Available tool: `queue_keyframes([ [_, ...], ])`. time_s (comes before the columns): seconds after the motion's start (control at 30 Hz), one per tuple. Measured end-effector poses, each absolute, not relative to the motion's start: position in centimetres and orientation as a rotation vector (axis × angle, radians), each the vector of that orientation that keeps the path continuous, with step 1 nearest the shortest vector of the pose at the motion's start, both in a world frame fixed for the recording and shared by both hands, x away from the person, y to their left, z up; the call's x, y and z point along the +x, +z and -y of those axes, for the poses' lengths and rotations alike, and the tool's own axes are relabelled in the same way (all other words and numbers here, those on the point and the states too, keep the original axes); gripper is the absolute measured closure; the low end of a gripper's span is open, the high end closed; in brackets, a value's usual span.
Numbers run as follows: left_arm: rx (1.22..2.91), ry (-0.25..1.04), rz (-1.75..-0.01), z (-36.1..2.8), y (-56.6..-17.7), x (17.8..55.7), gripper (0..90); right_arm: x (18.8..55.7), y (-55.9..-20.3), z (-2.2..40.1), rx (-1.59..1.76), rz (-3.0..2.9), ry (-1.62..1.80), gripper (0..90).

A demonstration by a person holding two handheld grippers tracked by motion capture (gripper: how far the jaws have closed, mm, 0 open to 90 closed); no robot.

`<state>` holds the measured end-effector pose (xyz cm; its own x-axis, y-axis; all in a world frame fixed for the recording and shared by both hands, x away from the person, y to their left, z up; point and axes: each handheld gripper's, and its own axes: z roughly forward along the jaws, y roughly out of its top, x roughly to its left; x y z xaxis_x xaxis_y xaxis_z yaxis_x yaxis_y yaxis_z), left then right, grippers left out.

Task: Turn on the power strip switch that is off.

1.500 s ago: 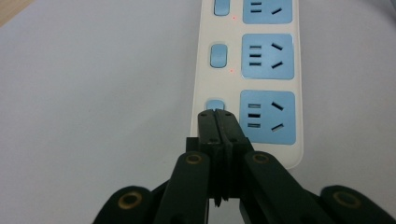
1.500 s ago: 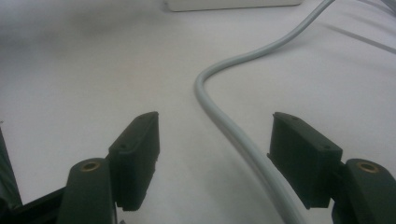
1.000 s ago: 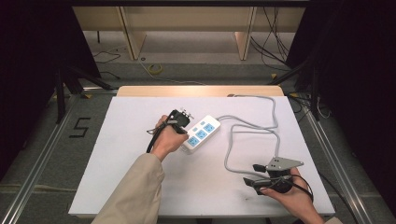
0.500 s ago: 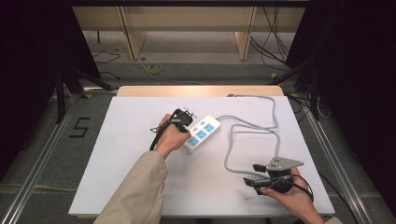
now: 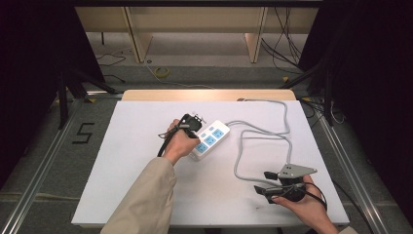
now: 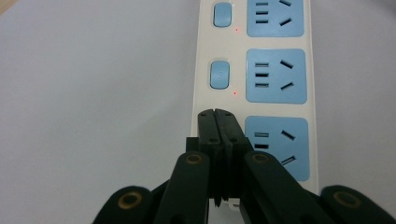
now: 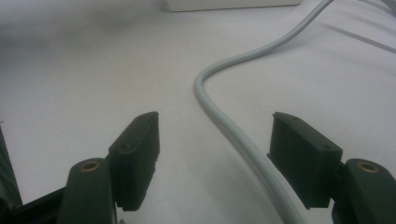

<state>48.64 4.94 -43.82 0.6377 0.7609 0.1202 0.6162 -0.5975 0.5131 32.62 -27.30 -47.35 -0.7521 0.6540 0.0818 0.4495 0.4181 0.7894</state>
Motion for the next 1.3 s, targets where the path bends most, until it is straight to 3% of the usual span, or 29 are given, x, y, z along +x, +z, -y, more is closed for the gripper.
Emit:
queue_keyframes([
  [1.3,2.463,0.470,-1.095,-4.51,-44.13,48.73,90.0,32.53,-47.28,27.26,0.960,-2.434,1.249,34.1],
])
